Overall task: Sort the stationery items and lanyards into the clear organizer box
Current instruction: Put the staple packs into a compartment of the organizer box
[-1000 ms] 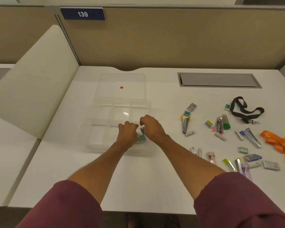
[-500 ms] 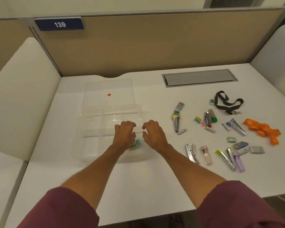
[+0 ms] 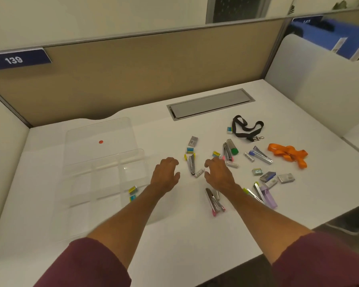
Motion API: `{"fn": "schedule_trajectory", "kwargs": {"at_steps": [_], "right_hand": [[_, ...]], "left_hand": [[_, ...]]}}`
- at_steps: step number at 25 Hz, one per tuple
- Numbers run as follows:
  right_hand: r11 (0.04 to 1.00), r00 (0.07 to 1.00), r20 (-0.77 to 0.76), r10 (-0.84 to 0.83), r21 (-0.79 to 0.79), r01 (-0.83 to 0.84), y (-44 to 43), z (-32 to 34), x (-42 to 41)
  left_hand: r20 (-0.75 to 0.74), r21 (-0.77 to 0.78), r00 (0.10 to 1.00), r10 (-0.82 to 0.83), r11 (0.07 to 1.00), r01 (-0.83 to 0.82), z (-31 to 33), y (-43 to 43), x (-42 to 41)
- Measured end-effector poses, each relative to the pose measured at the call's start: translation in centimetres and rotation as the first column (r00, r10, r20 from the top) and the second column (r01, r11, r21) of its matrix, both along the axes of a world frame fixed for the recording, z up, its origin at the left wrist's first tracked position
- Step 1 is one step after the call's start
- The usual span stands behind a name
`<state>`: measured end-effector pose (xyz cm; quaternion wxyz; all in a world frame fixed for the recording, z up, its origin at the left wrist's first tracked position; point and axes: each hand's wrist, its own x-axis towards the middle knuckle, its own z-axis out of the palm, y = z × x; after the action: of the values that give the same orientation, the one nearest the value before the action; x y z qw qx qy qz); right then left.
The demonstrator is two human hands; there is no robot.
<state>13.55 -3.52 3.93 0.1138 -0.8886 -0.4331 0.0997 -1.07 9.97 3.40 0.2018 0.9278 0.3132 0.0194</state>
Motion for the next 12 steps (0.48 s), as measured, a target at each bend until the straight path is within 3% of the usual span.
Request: {"fn": "schedule_trajectory", "kwargs": {"at_steps": [5, 12], "right_hand": [[1.000, 0.999, -0.031, -0.021, 0.020, 0.022, 0.1, -1.1, 5.9], [0.988, 0.994, 0.069, 0.089, -0.135, -0.080, 4.2, -3.3, 11.6]], "left_hand": [[-0.079, -0.051, 0.996, 0.029, 0.998, -0.033, -0.8, 0.9, 5.1], [-0.088, -0.115, 0.991, 0.101, 0.987, -0.110, -2.0, 2.6, 10.6]]}}
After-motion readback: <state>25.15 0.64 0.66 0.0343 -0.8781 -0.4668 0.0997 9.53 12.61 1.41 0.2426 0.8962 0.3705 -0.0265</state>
